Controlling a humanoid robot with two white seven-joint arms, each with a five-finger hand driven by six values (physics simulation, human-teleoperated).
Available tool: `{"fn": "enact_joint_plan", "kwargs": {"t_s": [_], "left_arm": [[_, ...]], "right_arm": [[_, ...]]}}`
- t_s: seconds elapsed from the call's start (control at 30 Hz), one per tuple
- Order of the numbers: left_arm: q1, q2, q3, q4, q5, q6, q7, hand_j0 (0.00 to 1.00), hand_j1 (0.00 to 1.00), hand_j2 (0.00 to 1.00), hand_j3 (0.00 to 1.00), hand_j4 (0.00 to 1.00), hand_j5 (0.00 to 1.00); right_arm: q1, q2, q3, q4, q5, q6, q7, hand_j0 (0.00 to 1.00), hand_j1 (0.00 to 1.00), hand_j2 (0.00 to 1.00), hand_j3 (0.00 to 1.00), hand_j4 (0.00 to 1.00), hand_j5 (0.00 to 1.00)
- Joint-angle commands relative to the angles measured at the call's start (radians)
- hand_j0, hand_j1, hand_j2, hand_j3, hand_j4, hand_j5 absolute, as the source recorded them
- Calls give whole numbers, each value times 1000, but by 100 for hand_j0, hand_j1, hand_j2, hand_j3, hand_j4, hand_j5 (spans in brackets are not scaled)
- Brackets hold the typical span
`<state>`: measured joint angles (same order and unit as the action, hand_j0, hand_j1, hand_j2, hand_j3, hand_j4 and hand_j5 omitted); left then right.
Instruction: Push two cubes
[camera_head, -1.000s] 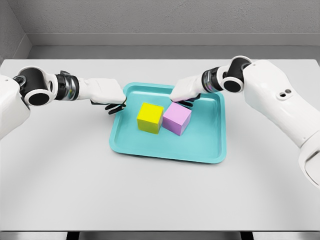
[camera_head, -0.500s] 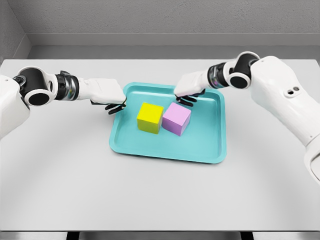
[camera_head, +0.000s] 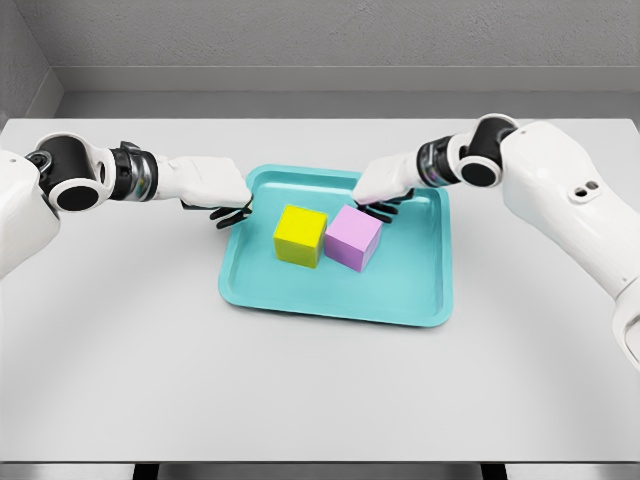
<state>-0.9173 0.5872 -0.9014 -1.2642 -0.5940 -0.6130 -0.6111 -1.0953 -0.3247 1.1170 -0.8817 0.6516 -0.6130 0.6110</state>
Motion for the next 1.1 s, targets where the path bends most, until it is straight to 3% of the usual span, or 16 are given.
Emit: {"fn": "enact_joint_plan", "kwargs": {"t_s": [0.0, 0.77, 1.0, 1.07], "left_arm": [[0, 0, 1, 0, 3, 2, 0, 2, 2, 2, 2, 2, 2], [3, -13, -2, 2, 3, 2, 0, 1, 1, 1, 1, 1, 1], [3, -12, -2, 2, 17, 2, 0, 1, 1, 1, 1, 1, 1], [6, -15, -4, 2, 17, 2, 0, 1, 1, 1, 1, 1, 1]], "right_arm": [[0, -1, 6, -19, -3, 2, 0, 0, 0, 0, 0, 0, 0], [3, -7, 23, -99, -4, 2, 0, 0, 0, 0, 0, 0, 0], [-9, -34, -83, -42, -4, 2, 0, 0, 0, 0, 0, 0, 0], [-6, -77, -172, -39, -9, 2, 0, 0, 0, 0, 0, 0, 0]]}}
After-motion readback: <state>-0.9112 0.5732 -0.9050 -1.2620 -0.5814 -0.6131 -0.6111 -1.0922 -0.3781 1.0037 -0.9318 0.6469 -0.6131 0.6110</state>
